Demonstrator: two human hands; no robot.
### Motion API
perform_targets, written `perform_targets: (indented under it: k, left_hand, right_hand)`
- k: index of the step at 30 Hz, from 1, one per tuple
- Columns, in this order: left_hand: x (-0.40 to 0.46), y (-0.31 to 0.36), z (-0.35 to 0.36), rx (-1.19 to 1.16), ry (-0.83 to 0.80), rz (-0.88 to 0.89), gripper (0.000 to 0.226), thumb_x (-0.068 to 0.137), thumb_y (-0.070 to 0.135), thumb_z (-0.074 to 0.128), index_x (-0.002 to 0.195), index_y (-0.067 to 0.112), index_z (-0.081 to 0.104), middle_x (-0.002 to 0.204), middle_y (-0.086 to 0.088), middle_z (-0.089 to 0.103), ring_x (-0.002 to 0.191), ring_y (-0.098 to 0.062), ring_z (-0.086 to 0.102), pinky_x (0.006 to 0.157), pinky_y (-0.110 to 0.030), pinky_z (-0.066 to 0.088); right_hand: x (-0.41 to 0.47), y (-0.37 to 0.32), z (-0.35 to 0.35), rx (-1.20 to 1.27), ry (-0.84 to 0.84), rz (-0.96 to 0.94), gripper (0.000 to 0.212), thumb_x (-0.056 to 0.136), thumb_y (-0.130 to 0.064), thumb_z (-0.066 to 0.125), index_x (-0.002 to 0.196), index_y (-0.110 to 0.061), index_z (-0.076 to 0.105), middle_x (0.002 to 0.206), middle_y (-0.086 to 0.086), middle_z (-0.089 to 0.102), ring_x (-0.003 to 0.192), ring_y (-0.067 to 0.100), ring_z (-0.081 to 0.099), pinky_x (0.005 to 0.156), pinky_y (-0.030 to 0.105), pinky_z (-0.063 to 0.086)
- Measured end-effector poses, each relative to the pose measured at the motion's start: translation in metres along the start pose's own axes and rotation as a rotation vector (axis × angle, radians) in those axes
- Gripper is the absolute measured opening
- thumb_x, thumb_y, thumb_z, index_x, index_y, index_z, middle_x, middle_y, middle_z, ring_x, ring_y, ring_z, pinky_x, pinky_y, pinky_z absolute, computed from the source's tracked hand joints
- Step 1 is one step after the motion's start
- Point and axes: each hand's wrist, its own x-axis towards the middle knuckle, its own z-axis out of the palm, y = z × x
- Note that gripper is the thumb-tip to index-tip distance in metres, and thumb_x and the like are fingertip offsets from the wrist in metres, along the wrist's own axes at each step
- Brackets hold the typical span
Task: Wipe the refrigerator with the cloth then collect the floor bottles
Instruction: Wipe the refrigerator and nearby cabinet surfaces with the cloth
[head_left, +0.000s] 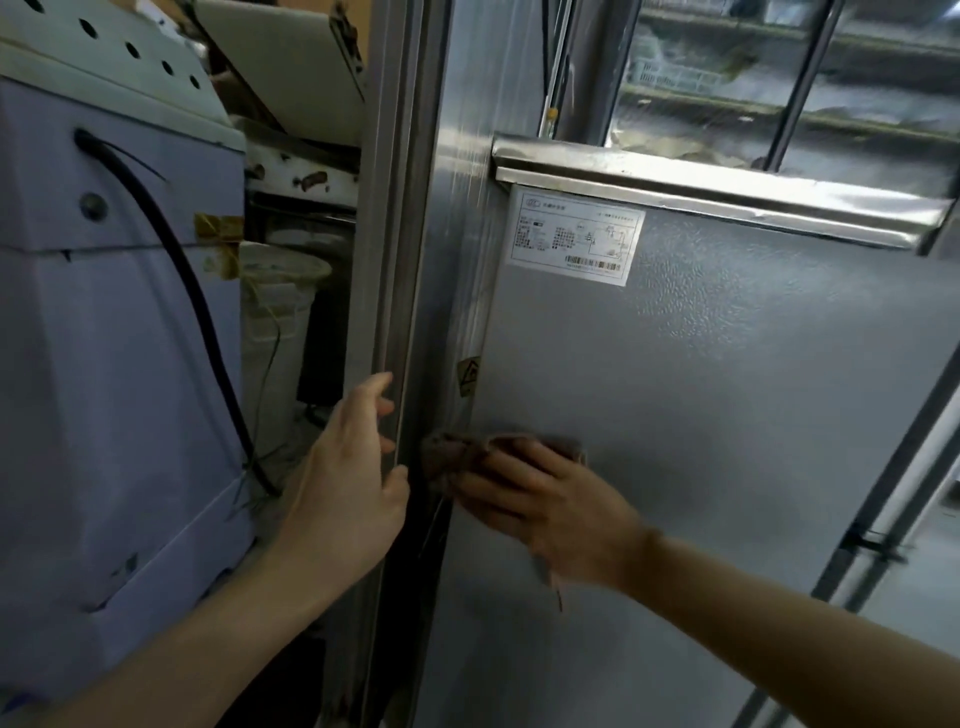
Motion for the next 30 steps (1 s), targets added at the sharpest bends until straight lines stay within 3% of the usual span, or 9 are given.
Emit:
perform_targets:
  k: [5, 9, 13, 17, 20, 23, 25, 28, 30]
  left_hand:
    - [0.006, 0.012, 0.029, -0.003, -0.057, -0.030, 0.080, 0.083, 0.009, 0.064, 0.146, 0.024, 0.016, 0.137, 0.002, 0.042, 0.110, -0.010, 0.048, 0.091, -0.031, 0.044]
    - [0.006, 0.022, 0.058, 0.006, -0.141, -0.033, 0.082, 0.087, 0.020, 0.060, 0.150, 0.019, 0.008, 0.147, -0.005, 0.033, 0.129, -0.021, 0.040, 0.105, -0.042, 0.038]
    - [0.003, 0.023, 0.070, 0.038, -0.150, -0.009, 0.081, 0.087, 0.021, 0.059, 0.149, 0.017, 0.007, 0.147, -0.007, 0.032, 0.132, -0.023, 0.035, 0.105, -0.044, 0.036]
    - [-0.001, 0.026, 0.071, 0.053, -0.145, -0.023, 0.082, 0.088, 0.022, 0.059, 0.150, 0.018, 0.006, 0.148, -0.007, 0.031, 0.132, -0.023, 0.035, 0.105, -0.045, 0.037]
    - [-0.001, 0.032, 0.074, 0.049, -0.131, -0.036, 0.080, 0.086, 0.026, 0.062, 0.148, 0.015, 0.013, 0.142, -0.009, 0.038, 0.127, -0.025, 0.040, 0.100, -0.046, 0.041]
    - [0.000, 0.038, 0.081, 0.044, -0.075, -0.086, 0.086, 0.082, 0.034, 0.067, 0.147, 0.013, 0.016, 0.140, -0.010, 0.041, 0.125, -0.028, 0.043, 0.098, -0.048, 0.043]
    - [0.000, 0.040, 0.087, 0.049, -0.039, -0.115, 0.091, 0.079, 0.038, 0.069, 0.147, 0.013, 0.014, 0.142, -0.009, 0.039, 0.127, -0.027, 0.041, 0.098, -0.048, 0.043]
    - [-0.002, 0.042, 0.095, 0.079, -0.003, -0.123, 0.098, 0.077, 0.043, 0.069, 0.148, 0.016, 0.007, 0.146, -0.010, 0.034, 0.130, -0.028, 0.037, 0.100, -0.049, 0.042]
    - [-0.003, 0.043, 0.098, 0.108, 0.020, -0.130, 0.099, 0.077, 0.044, 0.069, 0.149, 0.016, 0.006, 0.145, -0.012, 0.034, 0.130, -0.029, 0.036, 0.099, -0.050, 0.042]
  right_hand:
    - [-0.022, 0.085, -0.025, -0.004, 0.302, 0.390, 0.058, 0.084, -0.019, 0.046, 0.141, -0.022, 0.043, 0.149, -0.001, 0.040, 0.125, 0.035, 0.034, 0.108, 0.047, 0.026]
    - [-0.025, 0.064, -0.012, 0.094, 0.396, 0.551, 0.054, 0.087, -0.020, 0.046, 0.142, -0.020, 0.043, 0.150, 0.000, 0.036, 0.127, 0.035, 0.030, 0.111, 0.046, 0.017]
    - [-0.067, -0.006, 0.023, 0.093, 0.191, 0.305, 0.050, 0.089, -0.019, 0.036, 0.138, -0.016, 0.049, 0.148, -0.001, 0.042, 0.125, 0.034, 0.035, 0.109, 0.047, 0.022]
    - [-0.101, -0.019, 0.024, 0.021, -0.035, 0.096, 0.059, 0.078, -0.020, 0.042, 0.136, -0.019, 0.051, 0.145, -0.003, 0.046, 0.128, 0.031, 0.040, 0.110, 0.045, 0.027]
    - [-0.107, 0.020, 0.009, -0.001, 0.089, 0.243, 0.061, 0.077, -0.016, 0.038, 0.138, -0.022, 0.048, 0.145, -0.001, 0.046, 0.124, 0.032, 0.041, 0.105, 0.046, 0.037]
    - [-0.114, 0.073, -0.005, 0.009, 0.266, 0.563, 0.062, 0.082, -0.019, 0.040, 0.144, -0.022, 0.035, 0.151, 0.001, 0.032, 0.125, 0.038, 0.031, 0.107, 0.048, 0.025]
    - [-0.115, 0.079, -0.004, 0.041, 0.338, 0.669, 0.058, 0.088, -0.021, 0.045, 0.145, -0.020, 0.035, 0.153, 0.003, 0.030, 0.129, 0.039, 0.028, 0.110, 0.049, 0.018]
    - [-0.121, 0.041, 0.016, 0.082, 0.413, 0.656, 0.051, 0.091, -0.008, 0.042, 0.142, -0.014, 0.039, 0.150, 0.005, 0.032, 0.124, 0.041, 0.032, 0.108, 0.053, 0.027]
    - [-0.141, 0.006, 0.033, 0.061, 0.300, 0.512, 0.058, 0.082, -0.009, 0.040, 0.139, -0.017, 0.037, 0.146, 0.003, 0.031, 0.118, 0.040, 0.034, 0.102, 0.053, 0.033]
